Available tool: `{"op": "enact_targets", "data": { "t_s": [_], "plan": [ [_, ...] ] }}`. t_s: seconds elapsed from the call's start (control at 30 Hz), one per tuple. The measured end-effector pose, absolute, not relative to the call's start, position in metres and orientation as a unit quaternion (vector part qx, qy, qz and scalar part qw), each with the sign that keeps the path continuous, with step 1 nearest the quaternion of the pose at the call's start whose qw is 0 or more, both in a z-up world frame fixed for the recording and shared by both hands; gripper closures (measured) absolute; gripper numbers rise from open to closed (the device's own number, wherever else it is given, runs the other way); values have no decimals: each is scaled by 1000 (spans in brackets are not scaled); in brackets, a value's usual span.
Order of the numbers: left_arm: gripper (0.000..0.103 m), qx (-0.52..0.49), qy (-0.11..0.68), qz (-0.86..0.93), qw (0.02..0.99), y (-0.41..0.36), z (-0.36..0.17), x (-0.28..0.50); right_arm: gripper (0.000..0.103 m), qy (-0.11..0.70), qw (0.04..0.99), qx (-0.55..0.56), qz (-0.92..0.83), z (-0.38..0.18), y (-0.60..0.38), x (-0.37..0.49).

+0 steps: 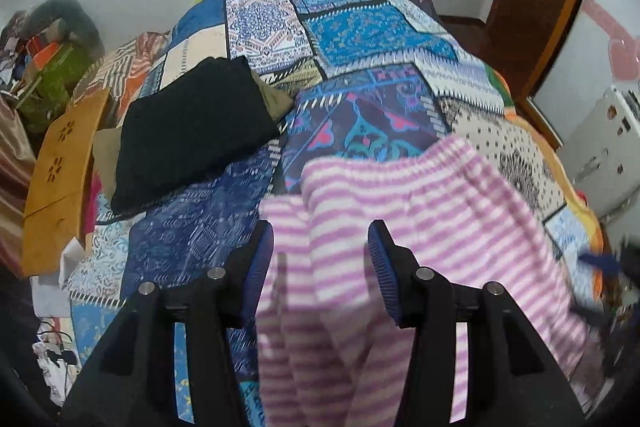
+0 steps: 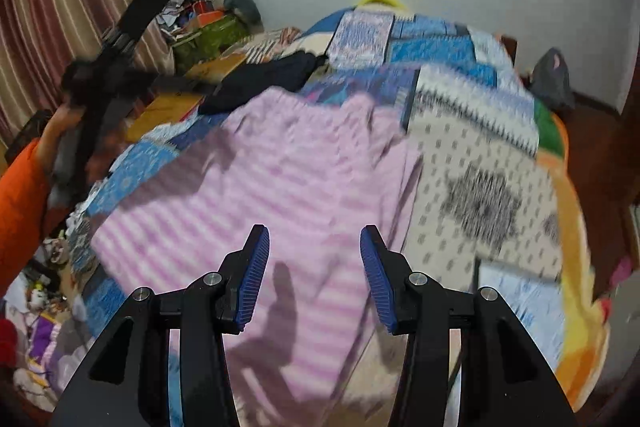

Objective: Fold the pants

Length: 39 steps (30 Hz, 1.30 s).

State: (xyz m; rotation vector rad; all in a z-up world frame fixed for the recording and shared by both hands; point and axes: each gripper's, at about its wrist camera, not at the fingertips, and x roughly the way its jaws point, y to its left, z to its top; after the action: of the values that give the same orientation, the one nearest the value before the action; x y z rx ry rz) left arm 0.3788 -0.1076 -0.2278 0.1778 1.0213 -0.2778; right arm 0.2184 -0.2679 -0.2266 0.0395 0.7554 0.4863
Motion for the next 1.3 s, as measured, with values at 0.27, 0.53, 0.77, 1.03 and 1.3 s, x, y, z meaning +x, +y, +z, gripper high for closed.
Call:
{"op": "enact_targets", "data": {
  "t_s": [0.27, 0.53, 0.77, 1.03, 1.3],
  "plan": [
    [54, 72, 498, -131, 854, -100, -249, 392, 59, 365, 903, -2, 229, -230, -250, 279],
    [67, 47, 509, -160, 844, -105, -269, 420, 81, 394, 893, -13, 218, -254, -237, 320],
    [90, 72, 493, -170, 850, -117, -273, 424, 95, 390, 894, -24, 220, -263, -234, 326],
    [91, 86, 504, -140, 848, -112, -286, 435, 97, 382, 902, -39, 198, -267, -234, 330],
    [83, 41, 494, -143, 856, -82, -234, 408, 95, 388, 897, -7, 211, -226, -260, 301]
  ]
}}
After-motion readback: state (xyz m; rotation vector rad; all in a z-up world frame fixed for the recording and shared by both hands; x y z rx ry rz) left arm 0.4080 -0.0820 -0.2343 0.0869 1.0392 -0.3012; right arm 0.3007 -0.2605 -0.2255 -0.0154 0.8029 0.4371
